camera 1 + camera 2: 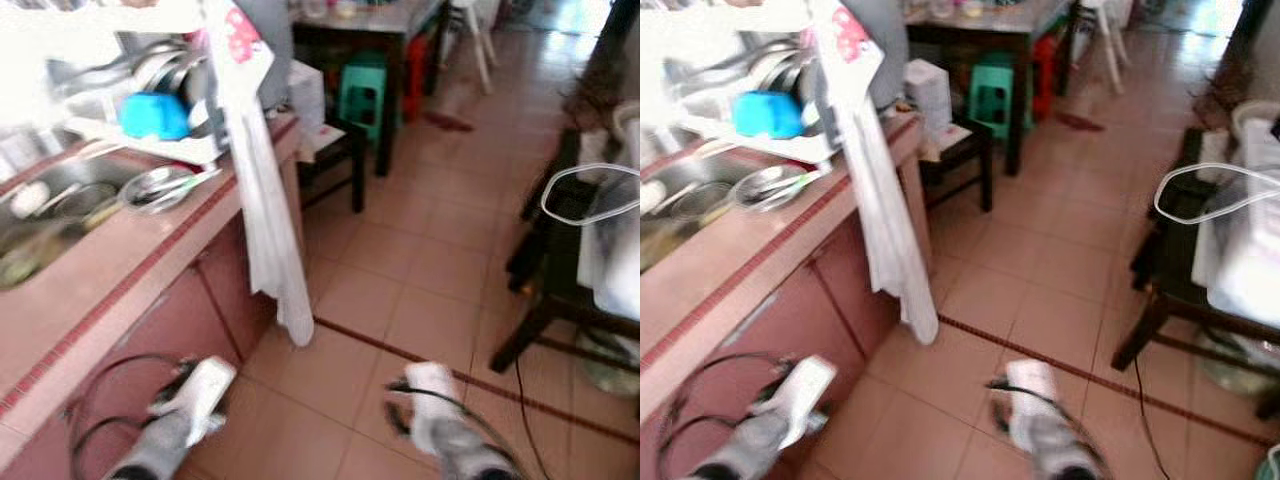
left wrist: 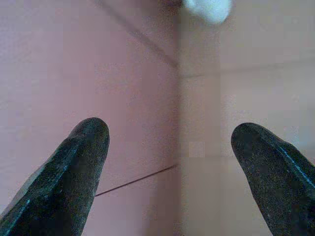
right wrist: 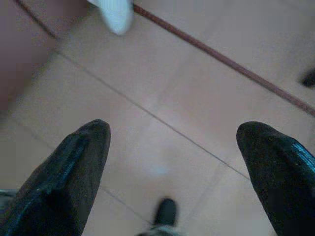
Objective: Kitchen organization
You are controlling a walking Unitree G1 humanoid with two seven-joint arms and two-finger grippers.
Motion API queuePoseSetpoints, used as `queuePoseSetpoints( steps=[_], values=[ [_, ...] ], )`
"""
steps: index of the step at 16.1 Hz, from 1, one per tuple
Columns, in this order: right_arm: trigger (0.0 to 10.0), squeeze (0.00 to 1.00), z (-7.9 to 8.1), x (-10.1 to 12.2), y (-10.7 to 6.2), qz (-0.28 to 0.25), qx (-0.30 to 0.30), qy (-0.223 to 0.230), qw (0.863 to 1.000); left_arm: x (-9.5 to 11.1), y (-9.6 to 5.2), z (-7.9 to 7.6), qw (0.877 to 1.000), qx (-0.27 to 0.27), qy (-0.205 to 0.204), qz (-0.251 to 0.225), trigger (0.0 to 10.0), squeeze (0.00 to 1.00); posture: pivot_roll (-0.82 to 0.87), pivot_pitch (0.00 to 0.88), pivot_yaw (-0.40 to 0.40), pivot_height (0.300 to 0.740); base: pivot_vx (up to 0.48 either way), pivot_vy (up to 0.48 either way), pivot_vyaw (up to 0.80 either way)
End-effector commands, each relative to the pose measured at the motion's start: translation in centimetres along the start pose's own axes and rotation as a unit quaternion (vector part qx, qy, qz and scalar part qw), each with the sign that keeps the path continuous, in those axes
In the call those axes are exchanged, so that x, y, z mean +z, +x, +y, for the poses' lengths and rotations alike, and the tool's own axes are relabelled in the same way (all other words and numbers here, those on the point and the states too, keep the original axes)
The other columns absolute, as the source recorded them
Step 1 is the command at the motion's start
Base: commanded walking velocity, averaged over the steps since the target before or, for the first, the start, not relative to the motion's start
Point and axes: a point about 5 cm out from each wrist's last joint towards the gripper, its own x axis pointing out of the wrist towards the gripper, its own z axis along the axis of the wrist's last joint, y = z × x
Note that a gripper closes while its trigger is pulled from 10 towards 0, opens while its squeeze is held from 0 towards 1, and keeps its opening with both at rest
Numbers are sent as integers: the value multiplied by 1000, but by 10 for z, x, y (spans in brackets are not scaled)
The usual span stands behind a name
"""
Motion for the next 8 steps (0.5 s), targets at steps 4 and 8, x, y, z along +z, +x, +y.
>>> queuePoseSetpoints(
  steps=[4,8],
  values=[
    [10000,0,-17,-6,-2,12,-23,5,1000,12,2,-6,1000,-9,-2,-19,10000,0,-35,42,86,740,457,0,-530],
    [10000,0,-17,-6,-2,11,-22,6,1000,11,2,-6,1000,-10,-1,-18,10000,0,-35,40,85,740,384,0,-398]
  ],
)
